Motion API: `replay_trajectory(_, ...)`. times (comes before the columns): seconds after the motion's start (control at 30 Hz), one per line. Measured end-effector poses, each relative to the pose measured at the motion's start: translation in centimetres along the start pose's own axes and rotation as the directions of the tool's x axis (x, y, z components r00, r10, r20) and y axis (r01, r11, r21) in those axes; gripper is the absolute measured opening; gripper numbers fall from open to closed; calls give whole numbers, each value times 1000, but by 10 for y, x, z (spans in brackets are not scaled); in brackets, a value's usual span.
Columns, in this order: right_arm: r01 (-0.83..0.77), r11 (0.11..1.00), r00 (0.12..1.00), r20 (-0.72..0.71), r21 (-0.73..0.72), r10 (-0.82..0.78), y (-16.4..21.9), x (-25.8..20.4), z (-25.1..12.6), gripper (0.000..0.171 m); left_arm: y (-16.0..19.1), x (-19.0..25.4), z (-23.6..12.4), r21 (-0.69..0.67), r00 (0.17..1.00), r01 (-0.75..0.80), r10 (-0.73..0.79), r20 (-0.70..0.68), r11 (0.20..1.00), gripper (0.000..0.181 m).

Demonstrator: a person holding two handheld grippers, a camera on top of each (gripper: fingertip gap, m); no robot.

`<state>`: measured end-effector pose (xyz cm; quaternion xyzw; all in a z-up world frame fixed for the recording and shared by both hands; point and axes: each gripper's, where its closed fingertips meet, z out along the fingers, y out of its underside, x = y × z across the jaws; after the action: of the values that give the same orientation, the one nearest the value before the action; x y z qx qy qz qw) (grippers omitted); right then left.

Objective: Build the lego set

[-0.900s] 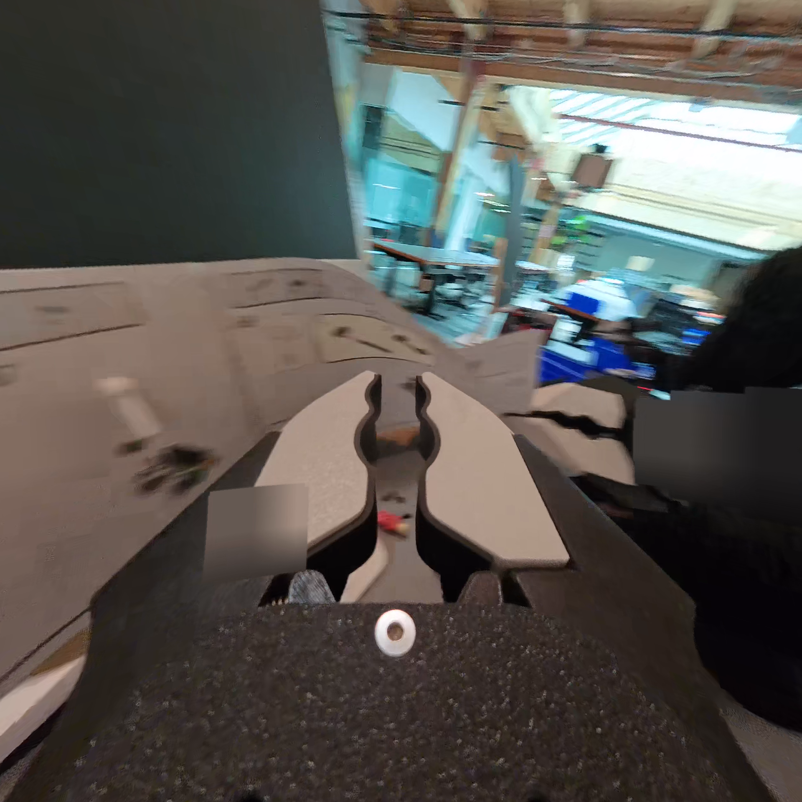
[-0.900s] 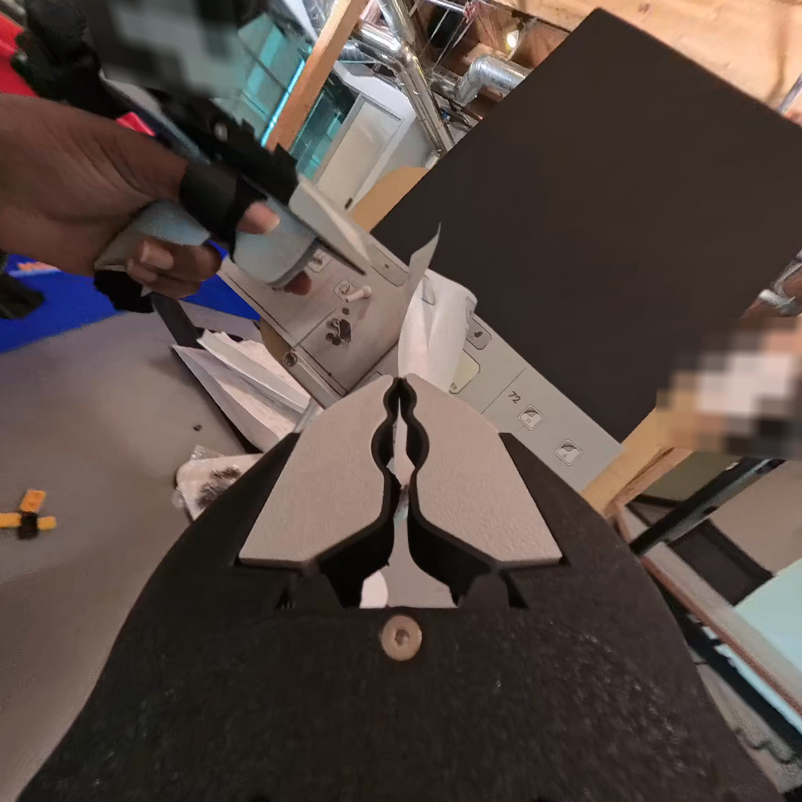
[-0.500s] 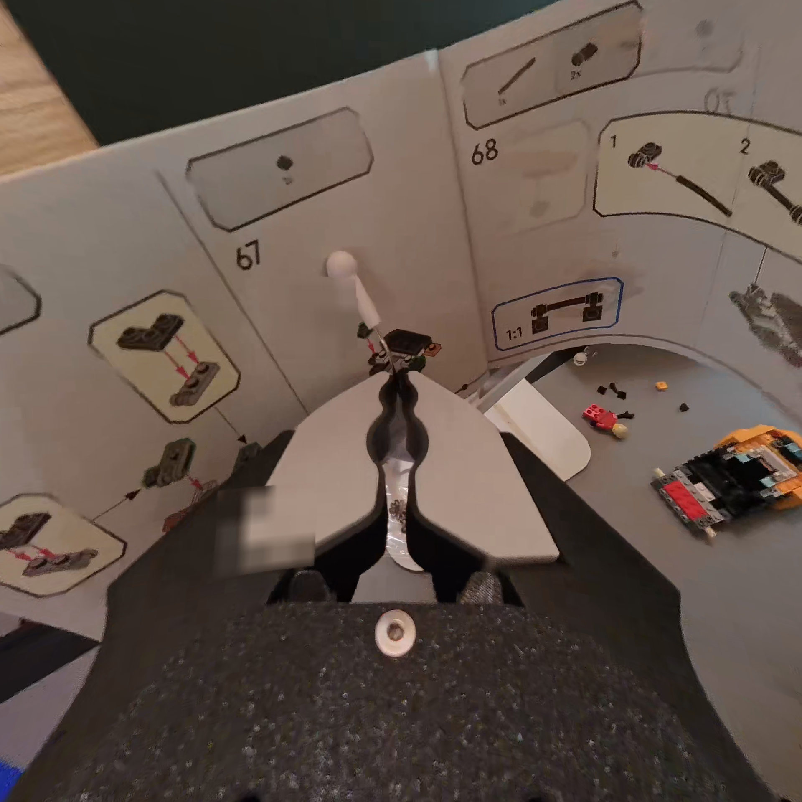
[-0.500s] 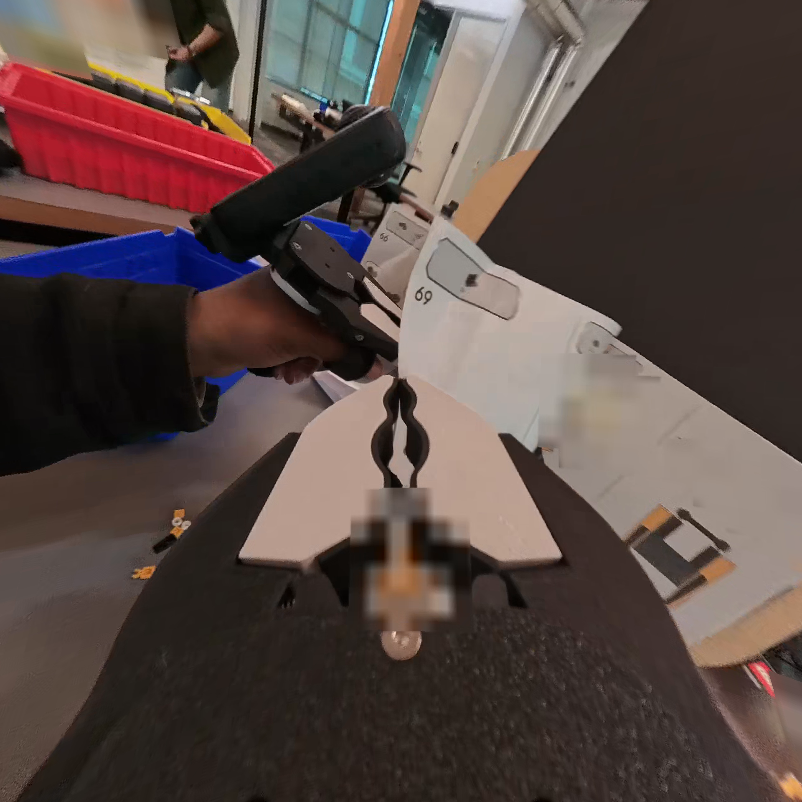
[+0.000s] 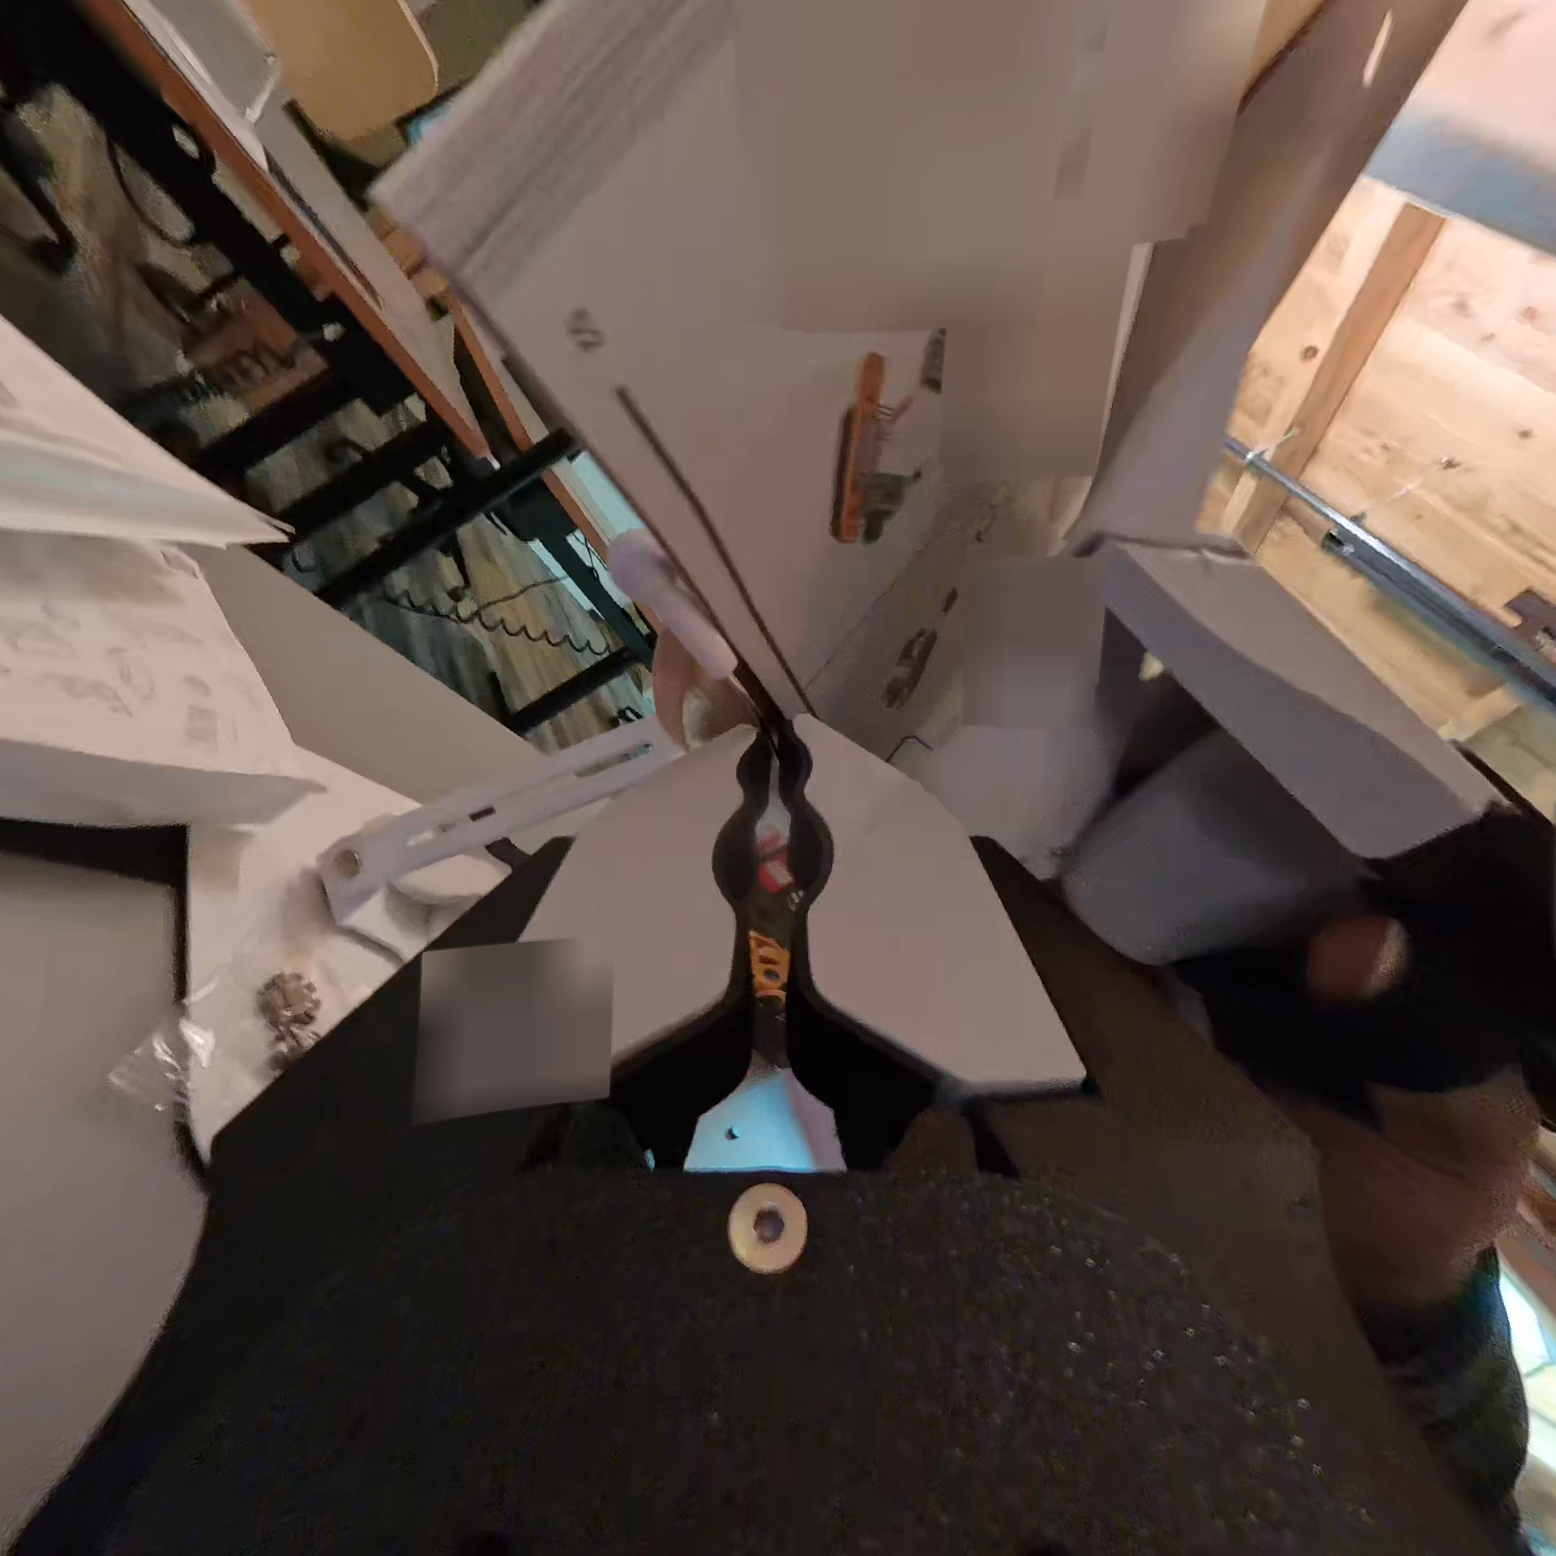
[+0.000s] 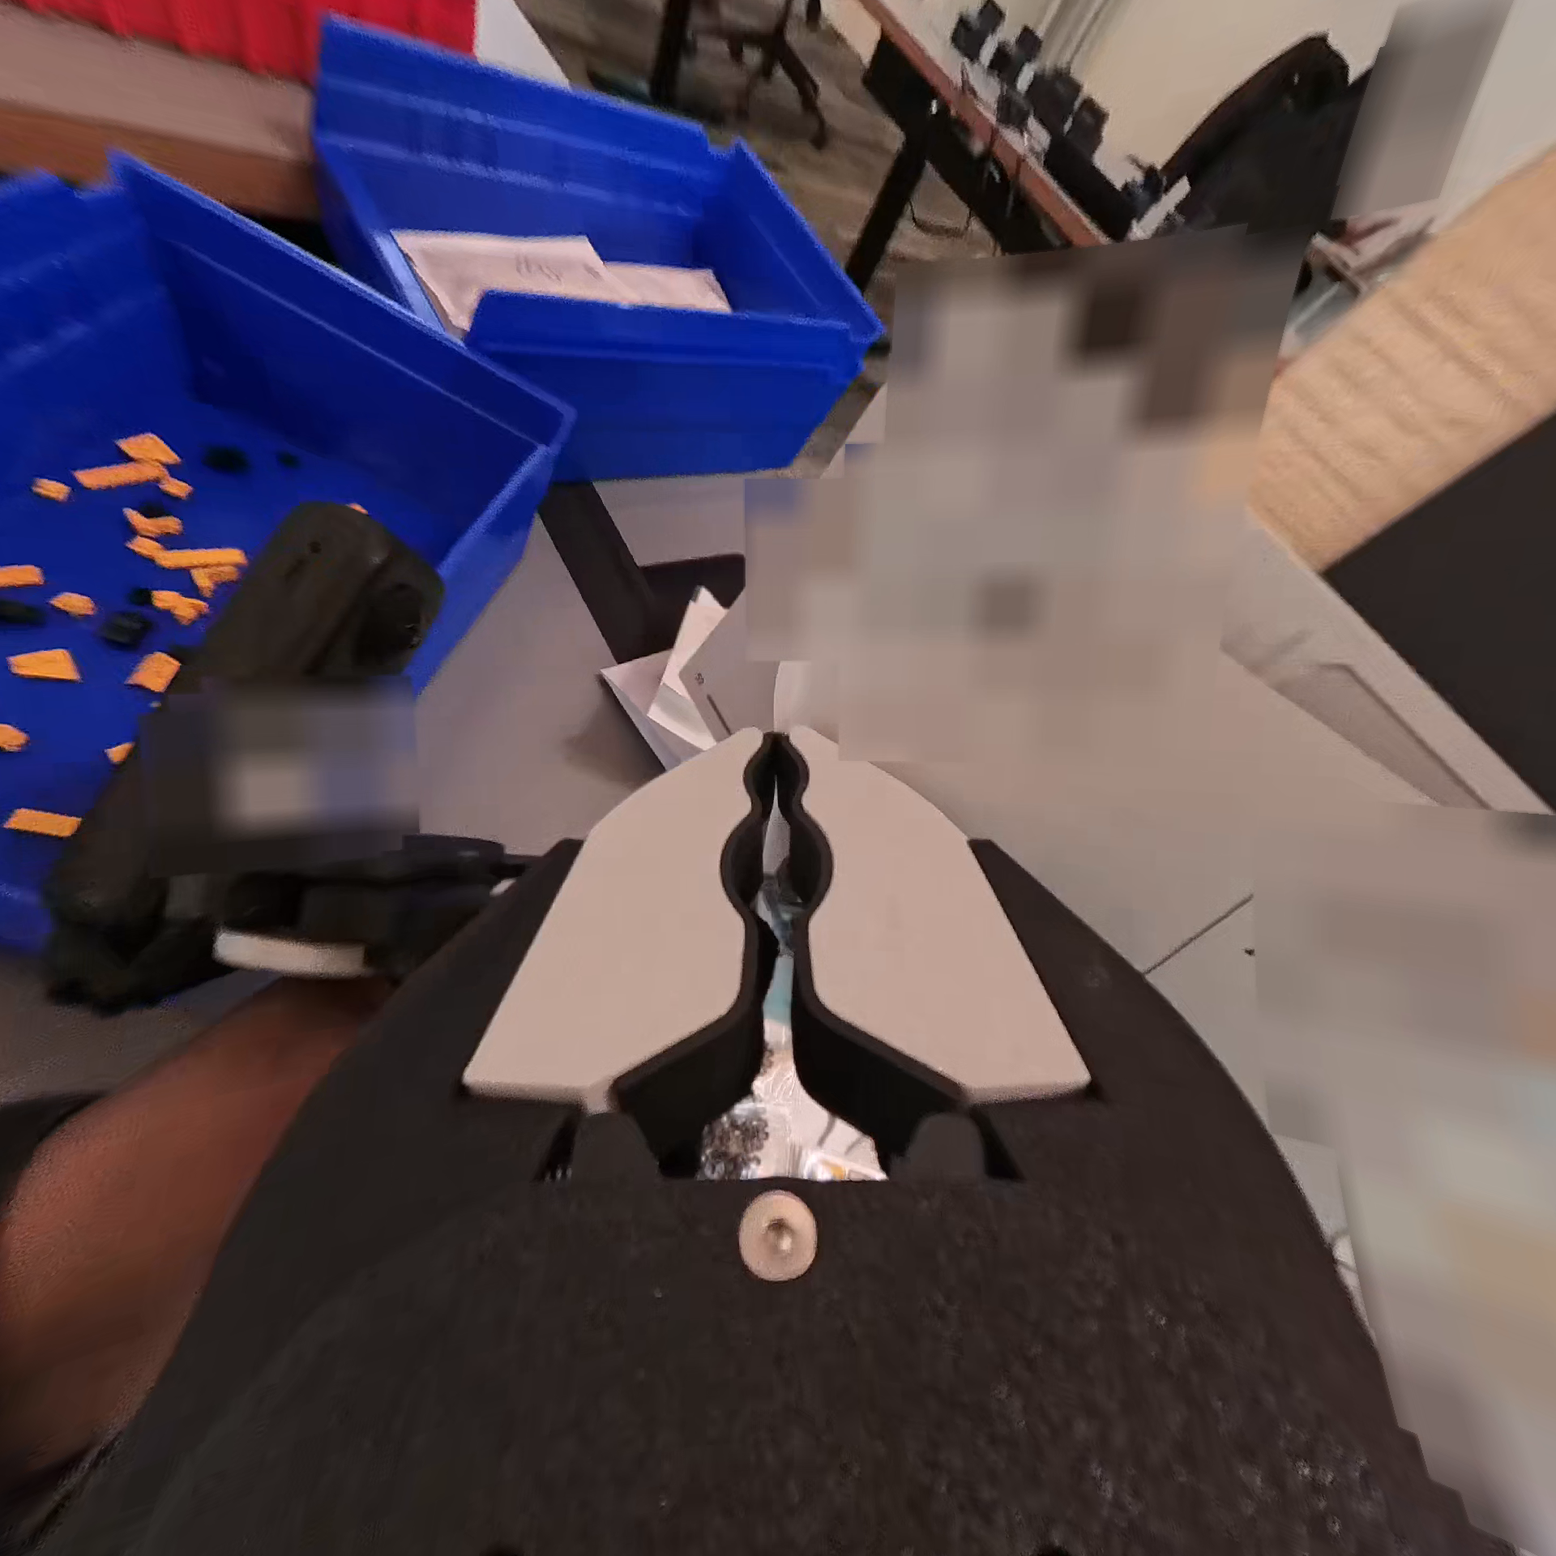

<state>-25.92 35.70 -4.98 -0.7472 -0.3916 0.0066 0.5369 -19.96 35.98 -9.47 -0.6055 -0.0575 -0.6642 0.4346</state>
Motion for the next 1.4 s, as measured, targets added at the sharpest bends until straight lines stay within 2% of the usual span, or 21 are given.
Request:
replay_trajectory(0.1, 50, 997, 998, -33, -56, -52, 1, -4, 20, 1, 0, -1, 0, -11, 1000, -26, 26, 3, 1000, 2)
replay_trajectory(0.2, 127, 991, 992, -10, -45, -128, -9, -12, 31, 4, -1, -2, 1, -9, 1000, -29, 29, 11, 1000, 2)
replay_trajectory(0.3, 159, 987, 976, 148, 31, -162, -26, -40, 27, 28, -2, -2, 2, -6, 1000, -16, 16, 4, 1000, 2)
replay_trajectory(0.33, 156, 984, 967, 192, 88, -170, -35, -47, 18, 34, -2, -2, 2, -7, 1000, -17, 17, 6, 1000, 2)
replay_trajectory(0.4, 96, 962, 963, 220, 255, -155, -59, -45, -19, 34, -2, -3, 1, -10, 1000, -22, 22, 9, 1000, 2)
replay_trajectory(0.47, 55, 919, 981, 148, 390, -121, -72, -12, -67, 27, -2, -3, 1, -11, 1000, -24, 24, 9, 1000, 2)
replay_trajectory(0.5, 94, 907, 988, 73, 410, -135, -67, 13, -86, 26, -2, -3, 1, -12, 1000, -28, 28, 10, 1000, 2)
replay_trajectory(0.57, 269, 902, 963, -95, 337, -252, -37, 63, -109, 26, -2, -3, 1, -11, 999, -31, 31, 10, 999, 2)
replay_trajectory(0.67, 547, 832, 831, -173, 93, -528, 25, 109, -108, 28, -2, -4, 2, -3, 999, -30, 30, 12, 1000, 2)
replay_trajectory(0.73, 680, 733, 723, -172, 2, -669, 46, 115, -99, 31, -2, -5, 2, 1, 999, -36, 36, 16, 999, 3)
replay_trajectory(0.83, 770, 630, 617, -135, -101, -775, 59, 105, -73, 34, -1, -6, 1, 5, 999, -34, 34, 18, 999, 3)
replay_trajectory(0.93, 792, 581, 566, -131, -186, -814, 63, 102, -50, 35, -1, -6, 1, 23, 999, -42, 41, 29, 999, 3)
replay_trajectory(1.27, 726, 616, 599, -159, -306, -785, 48, 97, -31, 41, 0, 2, -3, 110, 999, 22, -26, 39, 994, 1)
replay_trajectory(1.4, 713, 611, 595, -163, -344, -787, 50, 96, -30, 37, -2, 10, -1, 93, 986, -146, 136, 99, 985, 1)
